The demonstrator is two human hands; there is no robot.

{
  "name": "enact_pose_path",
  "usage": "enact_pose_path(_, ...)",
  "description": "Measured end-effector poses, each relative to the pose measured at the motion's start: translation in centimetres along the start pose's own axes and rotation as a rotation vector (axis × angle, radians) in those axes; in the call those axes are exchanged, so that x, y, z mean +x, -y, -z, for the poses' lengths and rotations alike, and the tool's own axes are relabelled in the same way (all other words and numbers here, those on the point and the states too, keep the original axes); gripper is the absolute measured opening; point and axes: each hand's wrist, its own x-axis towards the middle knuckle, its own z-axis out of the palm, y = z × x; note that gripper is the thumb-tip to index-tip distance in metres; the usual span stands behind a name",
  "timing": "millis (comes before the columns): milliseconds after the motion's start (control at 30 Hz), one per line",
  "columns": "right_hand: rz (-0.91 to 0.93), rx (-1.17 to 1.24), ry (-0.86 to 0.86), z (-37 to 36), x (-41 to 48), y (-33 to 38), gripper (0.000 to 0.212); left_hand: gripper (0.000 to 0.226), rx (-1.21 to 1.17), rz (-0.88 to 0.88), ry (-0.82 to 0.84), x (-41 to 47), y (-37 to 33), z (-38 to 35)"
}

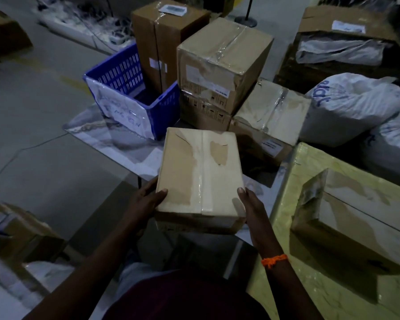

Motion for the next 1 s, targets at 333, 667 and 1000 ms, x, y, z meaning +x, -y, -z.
enact_pose_path(333, -0.065, -0.067, -0.045, -0.4, 0.4, -0.9, 0.035, 0.036, 0.03, 0.029, -0.049, 1.8, 1.8, 0.1)
enact_pose_path(667, 0.028, -0.164, -0.115, -1.4, 6.8, 3.0, 0.04, 0.043, 0.335, -0.085, -0.07, 4.8, -4.5, -2.2)
enact_pose_path(1000, 0.119, -0.086, -0.197, -2.8, 7.3, 4.8, 0.047, 0.046, 0.113, -0.079, -0.113, 5.1, -6.6, -3.3)
